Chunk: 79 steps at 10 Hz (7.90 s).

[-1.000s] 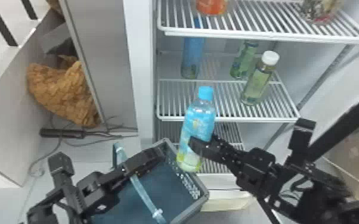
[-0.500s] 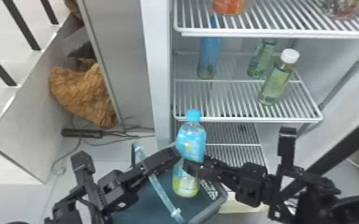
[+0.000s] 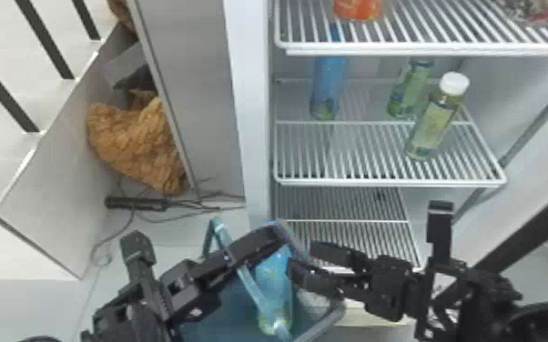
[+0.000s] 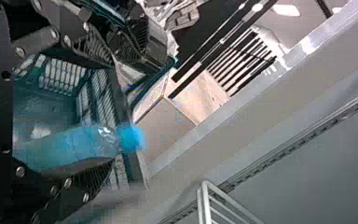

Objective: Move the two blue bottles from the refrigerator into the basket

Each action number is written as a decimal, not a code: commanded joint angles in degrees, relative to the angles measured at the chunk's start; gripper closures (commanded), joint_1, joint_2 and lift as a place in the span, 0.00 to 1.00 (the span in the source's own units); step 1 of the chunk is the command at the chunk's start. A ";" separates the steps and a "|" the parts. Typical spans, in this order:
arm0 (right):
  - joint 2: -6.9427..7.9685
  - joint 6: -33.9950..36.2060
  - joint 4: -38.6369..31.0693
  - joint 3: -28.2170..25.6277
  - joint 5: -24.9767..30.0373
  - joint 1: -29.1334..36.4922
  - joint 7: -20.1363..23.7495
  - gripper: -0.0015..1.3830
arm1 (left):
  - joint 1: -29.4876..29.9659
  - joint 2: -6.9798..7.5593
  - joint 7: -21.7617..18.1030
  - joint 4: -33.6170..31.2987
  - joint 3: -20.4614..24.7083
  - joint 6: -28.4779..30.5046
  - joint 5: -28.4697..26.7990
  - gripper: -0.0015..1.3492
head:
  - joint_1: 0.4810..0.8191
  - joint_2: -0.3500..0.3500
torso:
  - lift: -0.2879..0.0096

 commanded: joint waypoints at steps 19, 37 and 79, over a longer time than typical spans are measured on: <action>4.43 -34.47 2.81 -8.32 5.01 -5.61 -14.91 0.11 | 0.46 0.00 0.07 0.03 -0.34 0.02 0.67 0.89 | 0.63 0.24 | 0.23; 5.75 -38.83 29.11 5.04 12.55 -29.94 -32.14 0.11 | 0.32 0.71 0.07 0.17 -0.91 0.02 0.78 0.89 | 0.63 0.34 | 0.23; -1.55 -12.95 -17.01 0.93 -1.04 6.91 -25.11 0.93 | -0.24 1.85 0.07 0.17 -2.17 -1.67 2.27 0.89 | 0.63 0.42 | 0.23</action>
